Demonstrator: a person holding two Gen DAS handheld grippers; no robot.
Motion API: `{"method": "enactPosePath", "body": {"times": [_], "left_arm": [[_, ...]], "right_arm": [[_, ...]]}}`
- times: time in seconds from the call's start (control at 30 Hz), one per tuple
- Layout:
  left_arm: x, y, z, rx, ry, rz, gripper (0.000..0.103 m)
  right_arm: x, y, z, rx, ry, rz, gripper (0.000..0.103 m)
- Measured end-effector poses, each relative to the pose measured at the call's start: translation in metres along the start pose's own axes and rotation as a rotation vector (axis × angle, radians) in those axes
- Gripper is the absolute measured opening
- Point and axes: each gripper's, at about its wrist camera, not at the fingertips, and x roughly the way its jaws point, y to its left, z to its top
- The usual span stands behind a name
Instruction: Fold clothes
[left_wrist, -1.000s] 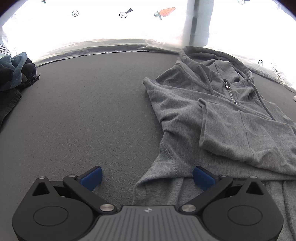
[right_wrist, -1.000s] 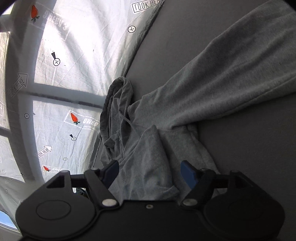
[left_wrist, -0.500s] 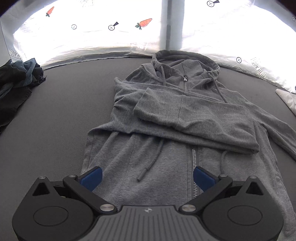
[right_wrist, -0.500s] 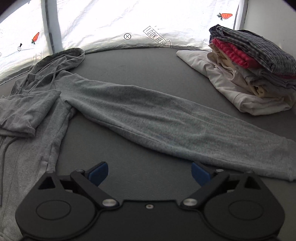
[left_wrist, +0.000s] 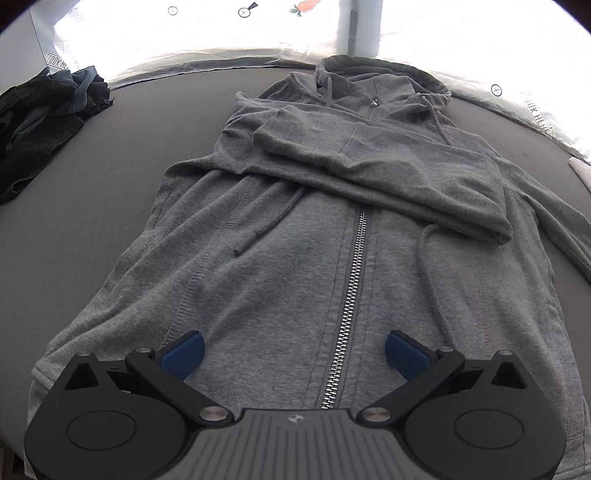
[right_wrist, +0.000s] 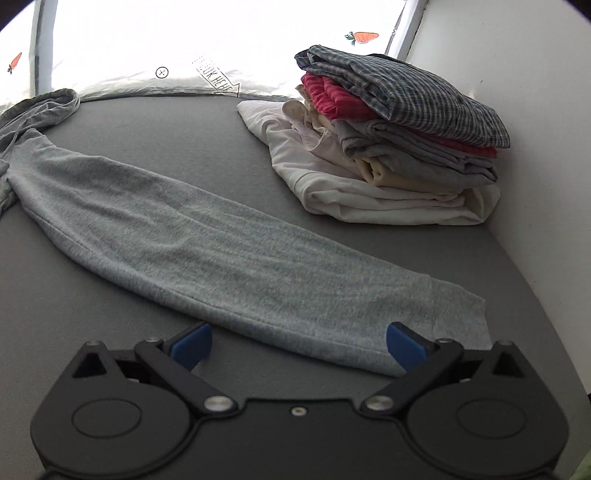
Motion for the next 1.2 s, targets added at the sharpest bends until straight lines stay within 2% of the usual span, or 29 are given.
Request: {"method": "enactPosePath", "body": {"times": [0.1, 0.27, 0.4, 0.47, 0.57, 0.77, 0.8, 0.9, 0.97, 1.1, 1.2], "left_arm": [[0.000, -0.001, 0.002, -0.015, 0.015, 0.011, 0.103], [0.002, -0.001, 0.003, -0.013, 0.020, 0.004, 0.103], [0.002, 0.000, 0.004, -0.008, 0.026, -0.001, 0.103], [0.002, 0.000, 0.004, -0.003, 0.022, -0.004, 0.103], [0.002, 0.000, 0.003, 0.004, 0.012, -0.010, 0.103], [0.003, 0.000, 0.004, -0.008, 0.004, -0.004, 0.103], [0.003, 0.000, 0.003, -0.009, 0.002, -0.004, 0.103], [0.003, 0.000, 0.003, -0.008, -0.003, -0.004, 0.103], [0.003, 0.000, 0.002, -0.008, -0.006, -0.004, 0.103], [0.003, 0.000, 0.002, -0.008, -0.012, -0.004, 0.103], [0.003, 0.000, 0.002, -0.005, -0.013, -0.006, 0.103]], "right_arm": [[0.013, -0.028, -0.003, 0.095, -0.011, -0.048, 0.102], [0.033, -0.073, -0.006, 0.251, -0.003, -0.062, 0.103], [0.043, -0.102, -0.009, 0.342, 0.023, -0.158, 0.103], [0.048, -0.116, -0.014, 0.414, 0.040, -0.158, 0.103], [0.051, -0.127, -0.020, 0.493, 0.028, -0.125, 0.103], [0.044, -0.118, -0.028, 0.486, -0.008, -0.120, 0.101], [0.042, -0.117, -0.030, 0.494, -0.021, -0.127, 0.099], [0.034, -0.115, -0.035, 0.503, -0.043, -0.131, 0.080], [0.028, -0.114, -0.037, 0.497, -0.054, -0.102, 0.063], [0.022, -0.114, -0.039, 0.484, -0.067, -0.049, 0.043], [0.019, -0.122, -0.043, 0.591, -0.075, 0.015, 0.025]]}}
